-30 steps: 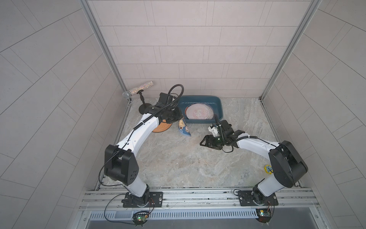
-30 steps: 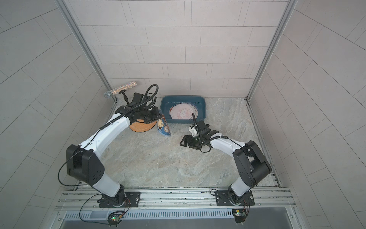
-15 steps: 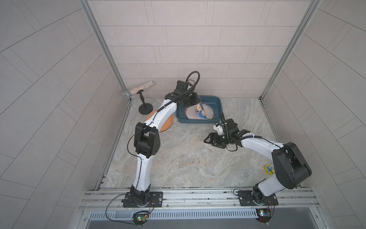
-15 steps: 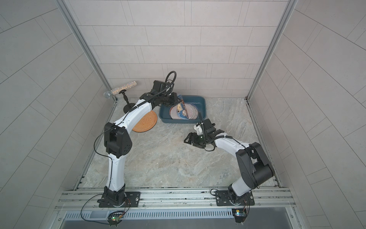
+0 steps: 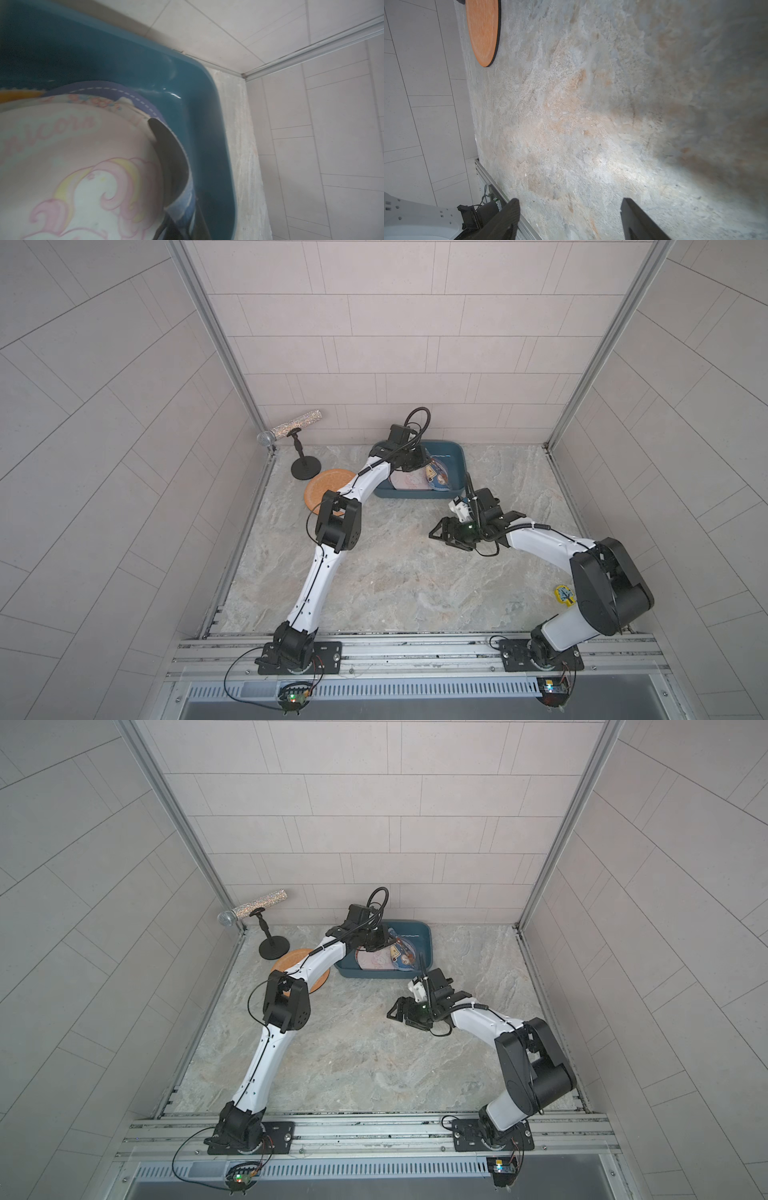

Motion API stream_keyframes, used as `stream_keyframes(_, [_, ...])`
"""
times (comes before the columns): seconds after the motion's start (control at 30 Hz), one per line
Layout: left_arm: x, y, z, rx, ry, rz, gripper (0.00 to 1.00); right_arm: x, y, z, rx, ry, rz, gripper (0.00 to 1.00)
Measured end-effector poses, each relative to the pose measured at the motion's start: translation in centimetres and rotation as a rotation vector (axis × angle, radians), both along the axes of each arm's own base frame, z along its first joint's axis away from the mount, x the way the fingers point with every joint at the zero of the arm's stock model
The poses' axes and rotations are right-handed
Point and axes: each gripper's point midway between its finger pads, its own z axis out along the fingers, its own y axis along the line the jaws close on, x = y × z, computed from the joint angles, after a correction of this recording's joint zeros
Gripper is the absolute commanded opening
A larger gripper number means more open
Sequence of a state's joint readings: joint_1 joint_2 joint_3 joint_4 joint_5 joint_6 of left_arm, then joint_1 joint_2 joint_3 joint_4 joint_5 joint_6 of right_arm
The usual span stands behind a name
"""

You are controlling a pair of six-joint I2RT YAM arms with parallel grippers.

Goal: Put the coasters into the storage box
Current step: Place the coaster in the storage box.

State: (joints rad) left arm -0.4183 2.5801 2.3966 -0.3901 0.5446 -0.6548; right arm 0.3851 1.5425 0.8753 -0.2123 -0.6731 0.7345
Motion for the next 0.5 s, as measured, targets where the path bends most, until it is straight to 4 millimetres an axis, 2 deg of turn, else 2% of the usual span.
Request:
stream_keyframes(0.07, [0.2,1.0,-0.4,0.038,0.002,0.019,0.09,0.0,0.0,0.0,0.000,0.000,0.000,0.79])
stream_keyframes(0.17, [0.4,2.4,-1.2,0.102,0.006,0.049,0.24,0.0,0.0,0.0,0.000,0.000,0.000,0.80])
stream_keyframes(0.3, [0.7,4.0,-2.1,0.172,0.009,0.083,0.56,0.0,0.0,0.0,0.000,0.000,0.000,0.80])
stream_keyframes(0.37, [0.8,4.6,-2.1,0.197,0.005,0.094,0.67,0.0,0.0,0.0,0.000,0.000,0.000,0.80])
stream_keyframes(0.5, [0.7,5.4,-1.2,0.238,-0.013,0.110,0.81,0.0,0.0,0.0,0.001,0.000,-0.001,0.80])
